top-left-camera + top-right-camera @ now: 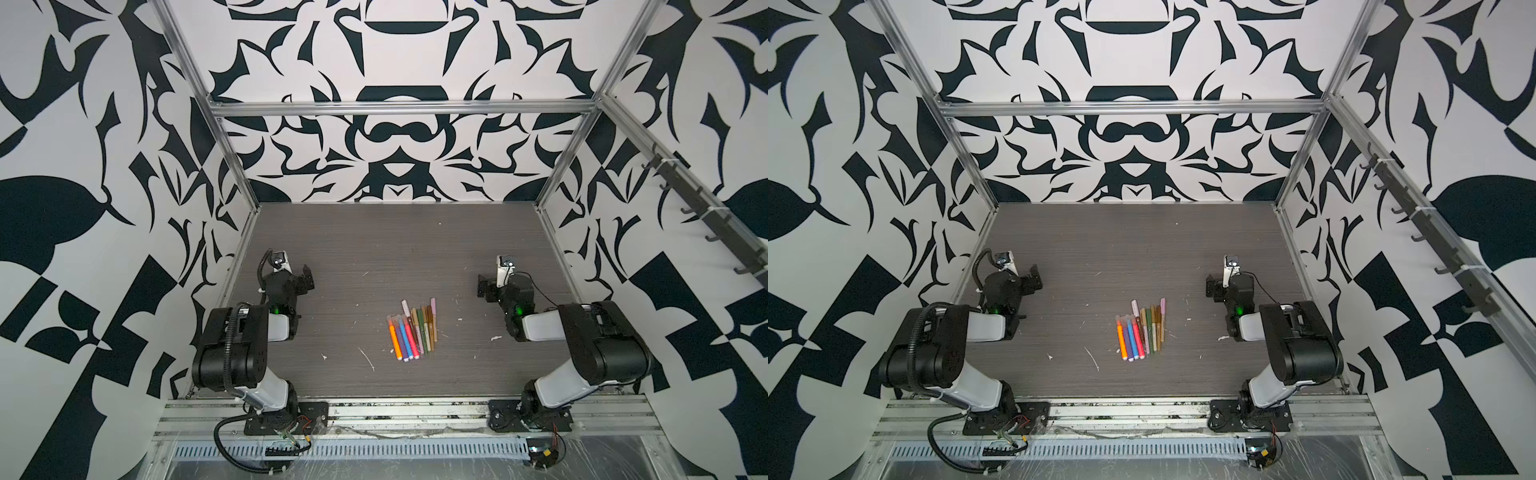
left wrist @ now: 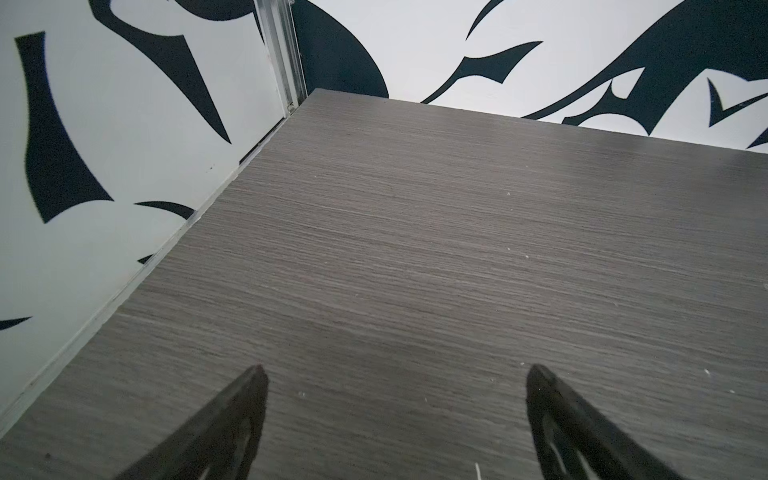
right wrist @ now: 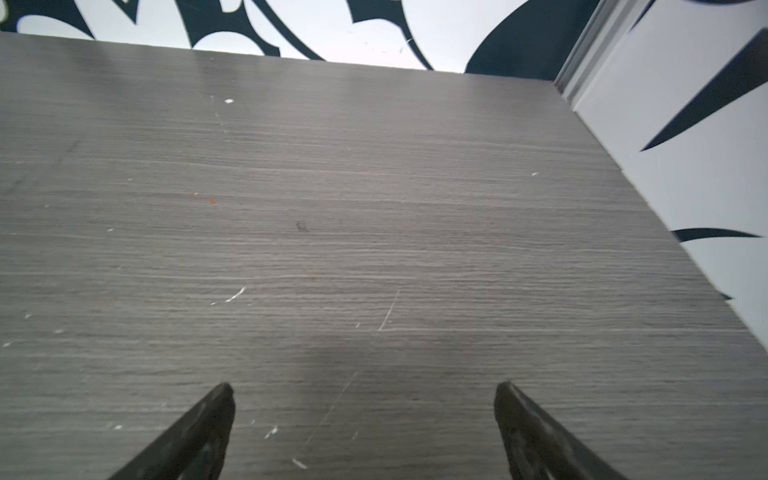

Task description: Open the pen caps

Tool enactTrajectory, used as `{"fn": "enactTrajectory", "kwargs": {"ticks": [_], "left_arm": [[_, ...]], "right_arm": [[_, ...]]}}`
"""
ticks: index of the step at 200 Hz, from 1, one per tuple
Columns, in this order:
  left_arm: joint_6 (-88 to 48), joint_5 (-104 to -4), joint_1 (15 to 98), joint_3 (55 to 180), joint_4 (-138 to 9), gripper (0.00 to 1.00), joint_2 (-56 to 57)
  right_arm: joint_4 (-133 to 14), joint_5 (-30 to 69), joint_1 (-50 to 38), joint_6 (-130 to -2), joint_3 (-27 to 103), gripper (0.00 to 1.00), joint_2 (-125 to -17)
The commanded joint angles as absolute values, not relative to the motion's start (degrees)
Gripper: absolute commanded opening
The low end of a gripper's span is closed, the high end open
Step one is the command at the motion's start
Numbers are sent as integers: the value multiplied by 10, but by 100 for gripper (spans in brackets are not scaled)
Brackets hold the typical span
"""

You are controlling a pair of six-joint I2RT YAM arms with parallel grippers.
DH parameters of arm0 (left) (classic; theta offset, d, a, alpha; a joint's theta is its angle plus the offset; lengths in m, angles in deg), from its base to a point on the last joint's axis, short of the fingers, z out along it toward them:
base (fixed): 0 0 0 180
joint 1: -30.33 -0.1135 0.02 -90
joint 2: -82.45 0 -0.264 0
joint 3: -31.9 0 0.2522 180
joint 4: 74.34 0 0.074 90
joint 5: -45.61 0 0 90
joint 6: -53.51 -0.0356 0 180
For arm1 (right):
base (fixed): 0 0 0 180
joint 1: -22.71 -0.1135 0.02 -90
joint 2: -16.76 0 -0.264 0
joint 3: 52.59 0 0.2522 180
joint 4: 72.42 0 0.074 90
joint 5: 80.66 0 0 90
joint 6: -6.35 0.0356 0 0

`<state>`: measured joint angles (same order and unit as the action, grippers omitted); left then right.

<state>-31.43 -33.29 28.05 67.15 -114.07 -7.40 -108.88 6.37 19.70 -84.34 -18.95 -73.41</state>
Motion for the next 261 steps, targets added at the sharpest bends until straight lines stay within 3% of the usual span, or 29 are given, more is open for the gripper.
{"fn": "enactTrajectory", "kwargs": {"ticks": [1,243,261], "left_arm": [[-314,-336,279,668,-1145,99,-70],[-314,-335,279,668,-1145,100,-70],[-309,-321,280,664,-1153,99,-62]], "right_arm": [[-1105,98,212,-833,-185,100,-719],[-1110,96,211,-826,-187,99,-716],[-1015,88,207,-829,-159,100,-667]]}}
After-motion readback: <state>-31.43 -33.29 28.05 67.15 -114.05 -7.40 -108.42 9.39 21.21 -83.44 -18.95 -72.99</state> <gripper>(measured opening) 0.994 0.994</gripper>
